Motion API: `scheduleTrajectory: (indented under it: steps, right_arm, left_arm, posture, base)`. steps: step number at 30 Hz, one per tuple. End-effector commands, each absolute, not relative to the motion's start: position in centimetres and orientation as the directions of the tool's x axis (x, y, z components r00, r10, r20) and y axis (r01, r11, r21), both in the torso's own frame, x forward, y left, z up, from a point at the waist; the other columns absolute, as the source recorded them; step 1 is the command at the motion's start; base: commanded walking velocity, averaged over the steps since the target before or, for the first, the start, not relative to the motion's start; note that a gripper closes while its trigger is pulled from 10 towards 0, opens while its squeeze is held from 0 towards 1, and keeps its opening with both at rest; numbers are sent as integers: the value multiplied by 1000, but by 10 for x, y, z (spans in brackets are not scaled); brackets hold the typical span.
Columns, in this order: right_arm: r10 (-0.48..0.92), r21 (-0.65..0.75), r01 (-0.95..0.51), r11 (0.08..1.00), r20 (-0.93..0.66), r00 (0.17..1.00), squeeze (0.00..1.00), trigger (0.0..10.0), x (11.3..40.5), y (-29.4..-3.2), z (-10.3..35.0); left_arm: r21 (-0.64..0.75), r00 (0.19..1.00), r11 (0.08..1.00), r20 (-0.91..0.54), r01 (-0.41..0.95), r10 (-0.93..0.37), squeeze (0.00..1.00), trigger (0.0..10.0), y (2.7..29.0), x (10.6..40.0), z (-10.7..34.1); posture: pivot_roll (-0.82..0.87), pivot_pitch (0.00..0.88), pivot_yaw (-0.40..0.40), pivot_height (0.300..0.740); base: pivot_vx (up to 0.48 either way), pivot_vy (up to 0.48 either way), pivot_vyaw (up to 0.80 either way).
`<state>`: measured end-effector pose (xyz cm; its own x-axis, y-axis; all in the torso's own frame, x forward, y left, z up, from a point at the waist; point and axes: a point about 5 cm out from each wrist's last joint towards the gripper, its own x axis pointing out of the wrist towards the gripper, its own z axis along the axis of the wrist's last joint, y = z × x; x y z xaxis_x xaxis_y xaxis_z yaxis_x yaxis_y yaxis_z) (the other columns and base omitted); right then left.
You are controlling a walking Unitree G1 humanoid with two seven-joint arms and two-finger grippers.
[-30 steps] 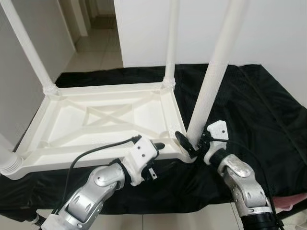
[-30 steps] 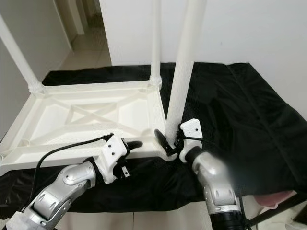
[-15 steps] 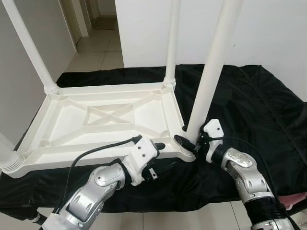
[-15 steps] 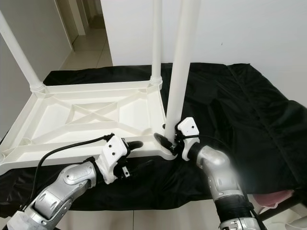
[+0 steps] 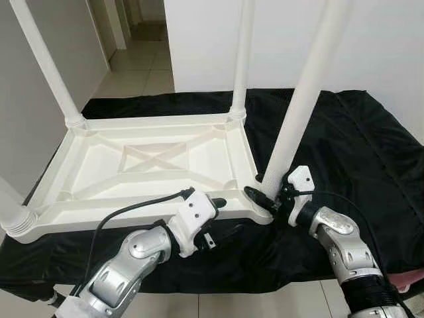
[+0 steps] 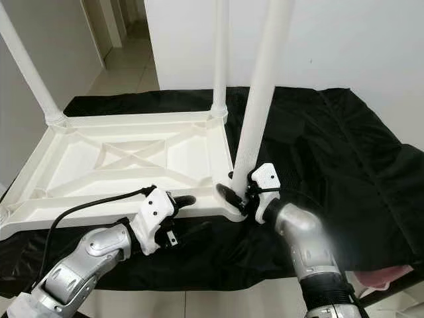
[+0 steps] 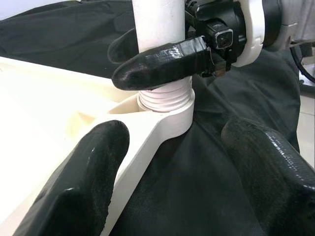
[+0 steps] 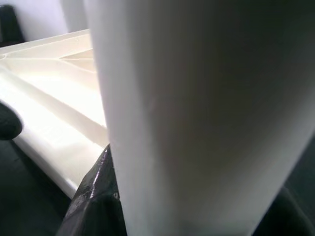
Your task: Building children table
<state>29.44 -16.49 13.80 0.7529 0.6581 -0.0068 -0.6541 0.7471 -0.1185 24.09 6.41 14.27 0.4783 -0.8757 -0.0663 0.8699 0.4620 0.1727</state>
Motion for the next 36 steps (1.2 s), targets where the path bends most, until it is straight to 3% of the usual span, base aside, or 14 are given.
scheduleTrajectory:
  steps: [1,5,10,12,14,19,26,27,28,29,36]
  right_arm:
    - [603,-71,-602,795,-4,797,0,10000,292,-166,136]
    - [469,-55,-468,882,6,883,0,10000,287,-160,132]
    - [398,-38,-398,916,-4,917,0,10000,285,-156,128]
    - [287,-12,-287,958,-16,958,0,10000,278,-147,123]
    - [287,-12,-287,958,-16,958,0,10000,278,-147,123]
    - [120,48,-118,992,-39,992,0,10000,271,-137,119]
    - [94,70,-91,993,-36,995,0,10000,270,-122,122]
    - [99,73,-97,993,-27,995,173,10000,270,-120,124]
    - [99,73,-97,993,-27,995,173,10000,270,-120,124]
    - [107,83,-105,991,-16,994,1000,10000,270,-119,126]
    - [188,54,-188,981,0,982,1000,10000,273,-126,133]
  left_arm:
    - [158,390,372,-102,915,-915,0,10000,64,234,138]
    - [153,383,366,-106,918,-918,0,10000,62,232,136]
    - [152,380,363,-106,919,-919,0,10000,62,232,136]
    - [153,375,357,-109,922,-921,0,10000,62,232,135]
    - [153,375,357,-109,922,-921,0,10000,62,232,135]
    - [156,370,352,-111,923,-922,0,10000,62,232,136]
    - [158,370,351,-112,923,-922,0,10000,62,233,136]
    - [158,369,350,-112,923,-923,0,10000,62,233,136]
    - [158,369,350,-112,923,-923,0,10000,62,233,136]
    - [158,368,349,-113,924,-923,0,10000,62,233,136]
    - [163,372,352,-113,922,-921,0,10000,63,233,137]
  posture:
    - [-68,29,54,740]
    - [-72,20,49,740]
    - [-72,17,50,740]
    - [-74,12,52,740]
    - [-74,12,52,740]
    - [-71,11,52,740]
    - [-71,9,64,740]
    - [-71,9,64,740]
    - [-71,9,64,740]
    - [-71,9,64,740]
    - [-65,14,58,740]
  base:
    - [0,0,0]
    - [0,0,0]
    - [0,0,0]
    - [0,0,0]
    - [0,0,0]
    - [0,0,0]
    - [0,0,0]
    - [0,0,0]
    - [0,0,0]
    - [0,0,0]
    - [0,0,0]
